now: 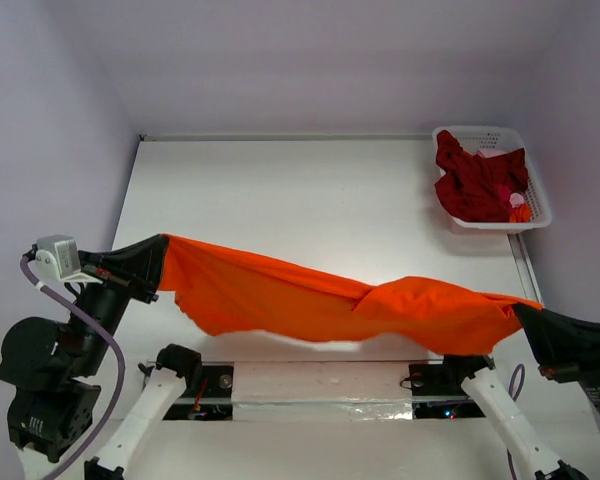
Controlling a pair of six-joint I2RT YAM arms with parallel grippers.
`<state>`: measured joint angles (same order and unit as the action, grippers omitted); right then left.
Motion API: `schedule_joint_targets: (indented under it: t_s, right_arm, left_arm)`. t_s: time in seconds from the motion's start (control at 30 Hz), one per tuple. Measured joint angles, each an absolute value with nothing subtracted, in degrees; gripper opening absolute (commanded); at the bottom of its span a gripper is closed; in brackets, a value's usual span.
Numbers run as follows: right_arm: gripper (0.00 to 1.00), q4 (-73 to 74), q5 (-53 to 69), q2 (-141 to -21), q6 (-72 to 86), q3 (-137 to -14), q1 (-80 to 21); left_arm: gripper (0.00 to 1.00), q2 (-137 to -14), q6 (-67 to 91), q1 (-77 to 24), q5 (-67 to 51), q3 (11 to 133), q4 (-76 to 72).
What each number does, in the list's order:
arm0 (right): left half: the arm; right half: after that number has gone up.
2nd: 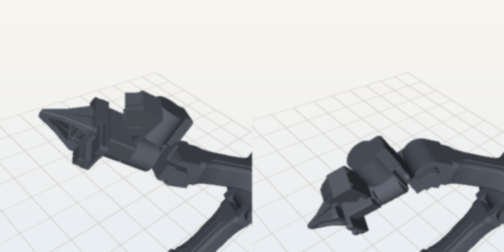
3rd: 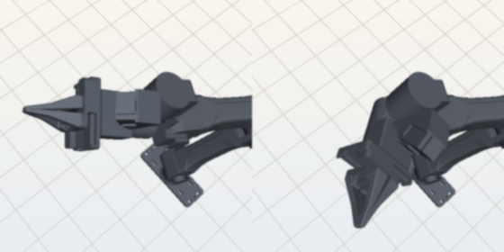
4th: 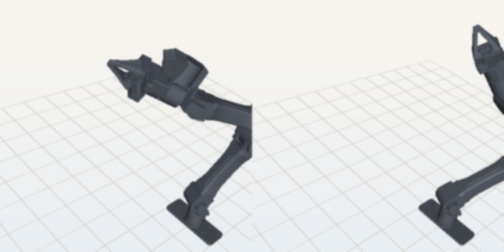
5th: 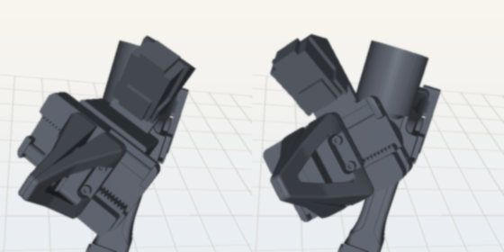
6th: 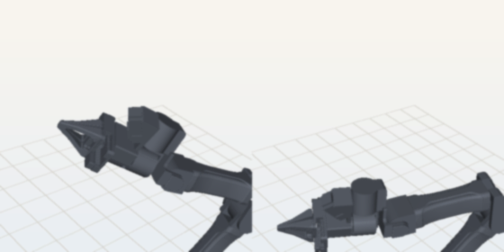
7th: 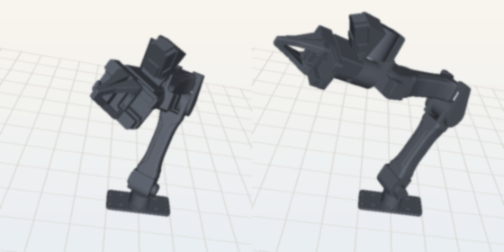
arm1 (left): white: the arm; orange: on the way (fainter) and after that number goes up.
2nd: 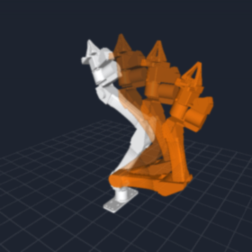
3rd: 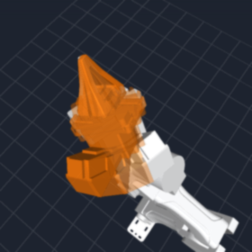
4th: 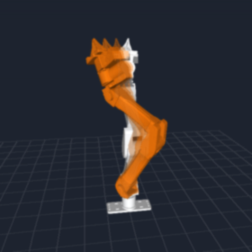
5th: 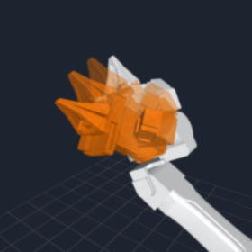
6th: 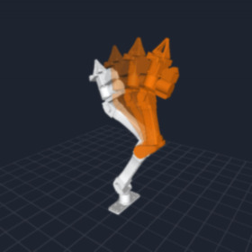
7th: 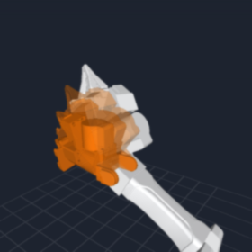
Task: Fold and stack the t-shirts
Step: Flatten the tshirt out
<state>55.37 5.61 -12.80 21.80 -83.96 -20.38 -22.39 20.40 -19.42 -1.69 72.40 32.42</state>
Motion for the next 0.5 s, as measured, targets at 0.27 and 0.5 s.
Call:
schedule_joint_targets:
  t_s: [0.27, 0.5]
  right_arm:
    - [0.00, 50.9, 5.2, -27.6, 20.1, -81.7, -20.4]
    - [0.00, 35.1, 2.5, -49.7, 20.9, -72.3, -20.4]
  left_arm:
    - [0.00, -34.6, 19.8, -19.4, 3.7, 78.8, 28.9]
    - [0.00, -58.3, 19.9, -19.0, 11.7, 78.1, 22.1]
